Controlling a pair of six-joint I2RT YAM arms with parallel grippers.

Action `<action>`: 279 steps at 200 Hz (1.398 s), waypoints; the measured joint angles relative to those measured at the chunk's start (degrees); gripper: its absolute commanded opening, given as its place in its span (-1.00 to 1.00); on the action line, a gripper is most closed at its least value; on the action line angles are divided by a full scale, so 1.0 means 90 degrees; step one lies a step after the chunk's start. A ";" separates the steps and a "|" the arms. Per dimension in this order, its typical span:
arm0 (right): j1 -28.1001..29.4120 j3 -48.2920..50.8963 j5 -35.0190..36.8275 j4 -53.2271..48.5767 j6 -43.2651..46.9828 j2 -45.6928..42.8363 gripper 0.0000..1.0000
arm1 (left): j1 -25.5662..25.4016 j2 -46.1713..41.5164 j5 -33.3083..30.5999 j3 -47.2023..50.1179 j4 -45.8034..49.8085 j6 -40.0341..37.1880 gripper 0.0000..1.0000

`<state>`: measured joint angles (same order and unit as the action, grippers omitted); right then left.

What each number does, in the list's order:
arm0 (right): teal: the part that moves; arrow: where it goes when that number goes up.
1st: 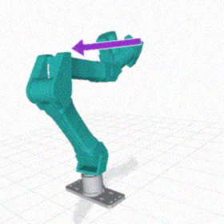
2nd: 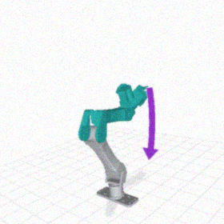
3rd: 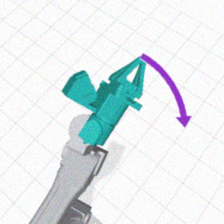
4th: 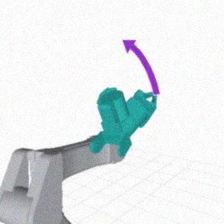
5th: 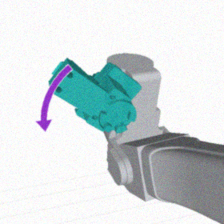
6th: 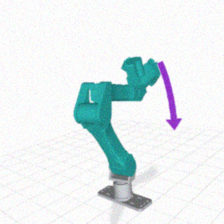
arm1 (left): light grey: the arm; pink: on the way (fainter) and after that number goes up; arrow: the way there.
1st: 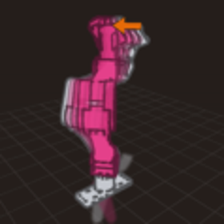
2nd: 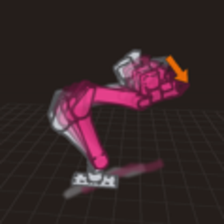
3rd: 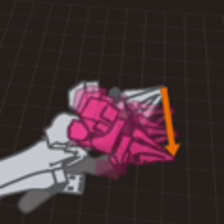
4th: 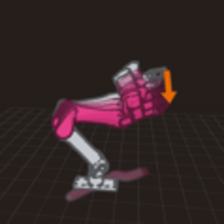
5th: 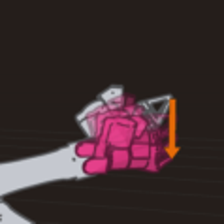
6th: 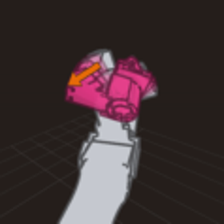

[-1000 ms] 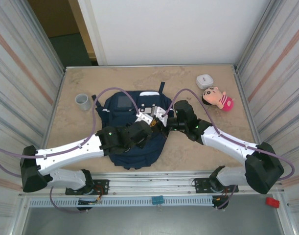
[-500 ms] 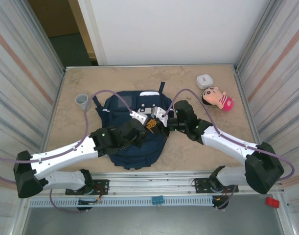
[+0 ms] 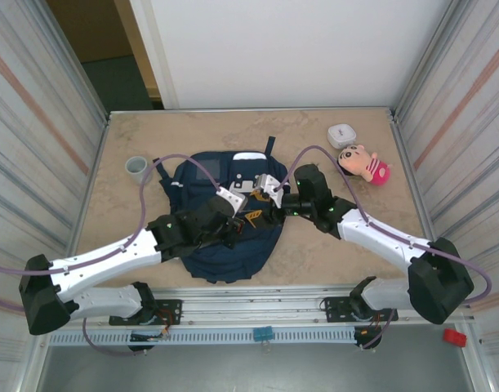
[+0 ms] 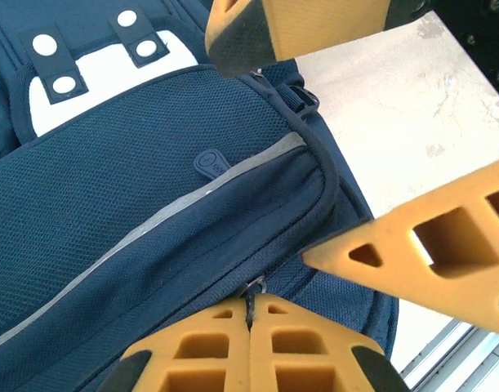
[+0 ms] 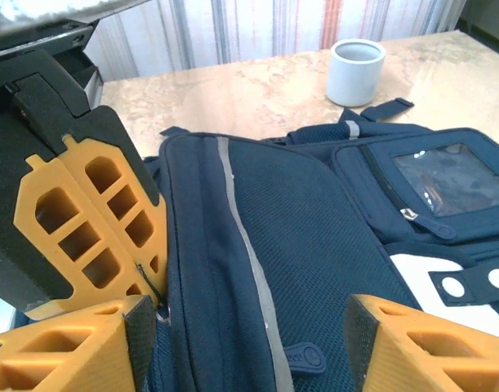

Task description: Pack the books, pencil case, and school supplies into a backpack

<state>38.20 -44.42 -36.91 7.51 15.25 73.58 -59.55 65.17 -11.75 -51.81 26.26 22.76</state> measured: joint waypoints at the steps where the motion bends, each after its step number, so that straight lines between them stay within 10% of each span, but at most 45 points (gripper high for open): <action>1: 0.0000 0.0000 -0.0012 0.0000 0.0000 0.0010 0.27 | 0.0002 0.0000 0.0002 0.0000 0.0000 -0.0002 -1.00; 109: -0.0311 0.0313 -0.0534 0.0053 0.0056 0.0321 0.16 | 0.0248 -0.0214 0.0318 0.0189 -0.0158 -0.0073 -1.00; 166: -0.0148 0.0119 -0.0653 0.0097 0.0192 0.0653 -0.96 | 0.0330 -0.0202 0.0355 0.0214 -0.0238 -0.0068 -0.95; 230: -0.0078 0.0124 -0.0435 0.0075 0.0197 0.0355 -1.00 | 0.0323 -0.0192 0.0362 0.0216 -0.0236 0.0073 -0.50; 279: -0.0073 0.0221 -0.0284 -0.0041 0.0199 0.0138 -1.00 | 0.0323 -0.0197 0.0408 0.0284 -0.0233 0.0168 -0.94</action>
<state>37.54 -42.44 -39.46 7.14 17.04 74.83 -56.64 63.40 -8.08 -49.25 24.16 24.27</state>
